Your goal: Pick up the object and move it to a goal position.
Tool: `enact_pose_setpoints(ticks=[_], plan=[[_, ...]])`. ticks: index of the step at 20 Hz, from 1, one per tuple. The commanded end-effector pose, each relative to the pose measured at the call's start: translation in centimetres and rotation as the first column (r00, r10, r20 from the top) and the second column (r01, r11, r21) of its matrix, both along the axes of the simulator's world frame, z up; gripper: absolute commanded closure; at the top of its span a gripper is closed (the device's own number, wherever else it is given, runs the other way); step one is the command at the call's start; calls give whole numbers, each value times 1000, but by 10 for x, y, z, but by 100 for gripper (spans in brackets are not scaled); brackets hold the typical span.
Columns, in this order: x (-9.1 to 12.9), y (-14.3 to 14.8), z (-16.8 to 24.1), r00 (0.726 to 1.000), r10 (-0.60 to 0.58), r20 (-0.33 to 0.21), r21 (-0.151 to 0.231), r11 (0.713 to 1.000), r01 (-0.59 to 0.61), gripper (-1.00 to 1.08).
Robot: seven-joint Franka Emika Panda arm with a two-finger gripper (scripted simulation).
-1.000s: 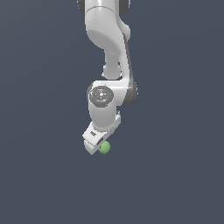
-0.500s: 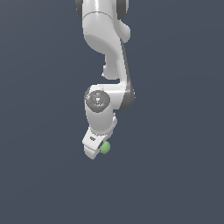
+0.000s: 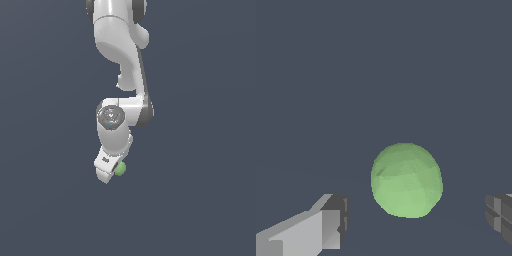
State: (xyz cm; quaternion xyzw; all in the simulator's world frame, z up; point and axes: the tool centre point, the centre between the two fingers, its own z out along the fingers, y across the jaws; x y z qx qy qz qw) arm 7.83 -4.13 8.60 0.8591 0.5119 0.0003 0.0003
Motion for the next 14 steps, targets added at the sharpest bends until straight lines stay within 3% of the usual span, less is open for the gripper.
enact_pose_setpoints(ticks=[1,8,14], plan=[[0,0,-7,1000,1,-1,0,1000,-1,-92],[-2,0,-42,1000,4,-1,0,1000,-4,-92],[0,0,-47,1000,4,-1,0,1000,-4,-92]])
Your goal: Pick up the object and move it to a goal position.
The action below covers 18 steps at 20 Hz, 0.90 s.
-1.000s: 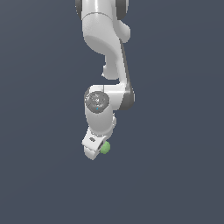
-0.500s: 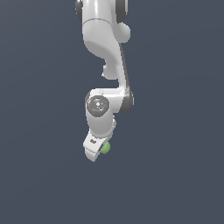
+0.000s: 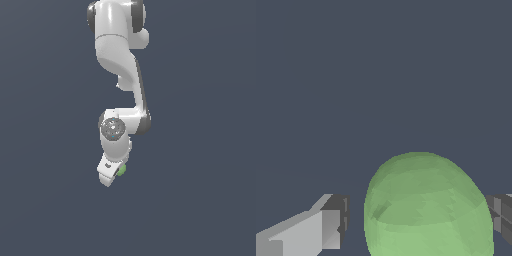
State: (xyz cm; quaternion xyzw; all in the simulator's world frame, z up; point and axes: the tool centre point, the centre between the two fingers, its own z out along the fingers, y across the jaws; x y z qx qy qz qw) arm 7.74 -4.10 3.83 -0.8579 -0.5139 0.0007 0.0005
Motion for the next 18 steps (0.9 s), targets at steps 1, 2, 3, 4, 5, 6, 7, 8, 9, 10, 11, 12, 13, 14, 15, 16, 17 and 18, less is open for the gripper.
enact_pose_setpoints(ticks=[1,2,3,4,5,6,7,8,9,10,11,12,13,14,15,16,17,18], plan=[[1,0,1,1000,0,2,0,1000,0,108],[1,0,1,1000,0,2,0,1000,0,108],[1,0,1,1000,0,2,0,1000,0,108],[1,0,1,1000,0,2,0,1000,0,108],[1,0,1,1000,0,2,0,1000,0,108],[1,0,1,1000,0,2,0,1000,0,108],[1,0,1,1000,0,2,0,1000,0,108],[1,0,1,1000,0,2,0,1000,0,108],[1,0,1,1000,0,2,0,1000,0,108],[1,0,1,1000,0,2,0,1000,0,108],[1,0,1,1000,0,2,0,1000,0,108],[1,0,1,1000,0,2,0,1000,0,108],[1,1,2,1000,0,2,0,1000,0,108],[1,3,4,1000,0,2,0,1000,0,108],[2,5,6,1000,0,2,0,1000,0,108],[2,8,10,1000,0,2,0,1000,0,108],[3,12,14,1000,0,2,0,1000,0,108],[3,16,19,1000,0,2,0,1000,0,108]])
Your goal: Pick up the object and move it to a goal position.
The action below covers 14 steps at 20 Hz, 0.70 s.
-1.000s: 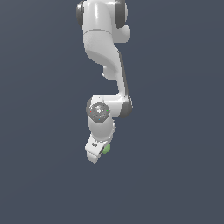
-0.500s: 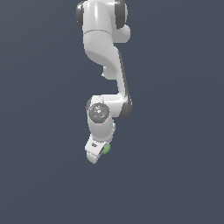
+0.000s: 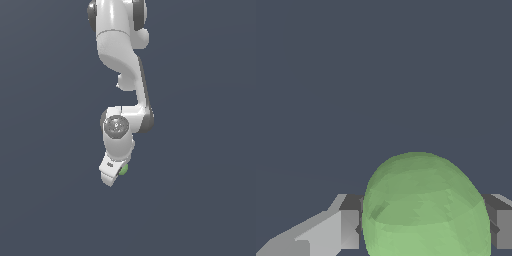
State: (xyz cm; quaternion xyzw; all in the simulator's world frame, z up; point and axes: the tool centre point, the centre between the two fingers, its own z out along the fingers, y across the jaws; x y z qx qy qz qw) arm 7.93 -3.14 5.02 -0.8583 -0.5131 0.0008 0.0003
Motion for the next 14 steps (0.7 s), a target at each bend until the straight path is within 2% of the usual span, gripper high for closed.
enact_pose_setpoints(ticks=[1,14], plan=[[2,11,13,1000,1,2,0,1000,-1,108],[17,105,119,1000,2,2,0,1000,-2,108]])
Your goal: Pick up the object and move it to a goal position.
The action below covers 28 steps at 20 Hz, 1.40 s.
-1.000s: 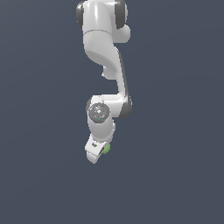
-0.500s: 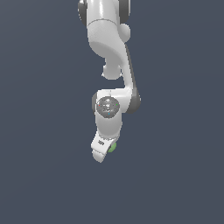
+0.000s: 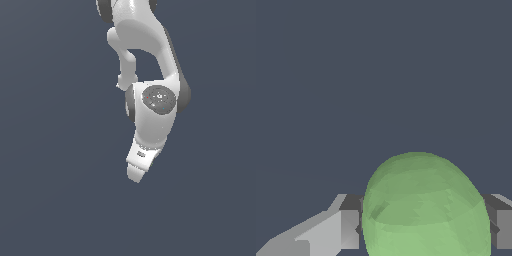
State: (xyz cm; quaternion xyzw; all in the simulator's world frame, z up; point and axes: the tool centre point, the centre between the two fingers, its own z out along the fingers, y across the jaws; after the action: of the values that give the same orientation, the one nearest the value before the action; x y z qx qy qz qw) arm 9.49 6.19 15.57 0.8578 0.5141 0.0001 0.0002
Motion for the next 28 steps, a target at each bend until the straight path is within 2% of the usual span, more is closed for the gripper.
enact_pose_setpoints(ticks=[1,9,15,28], plan=[[3,19,22,1000,0,-1,1,1000,0,108],[14,75,85,1000,-1,-1,1,1000,1,108],[22,105,120,1000,-1,-1,1,1000,1,108],[31,136,155,1000,-1,-1,1,1000,1,108]])
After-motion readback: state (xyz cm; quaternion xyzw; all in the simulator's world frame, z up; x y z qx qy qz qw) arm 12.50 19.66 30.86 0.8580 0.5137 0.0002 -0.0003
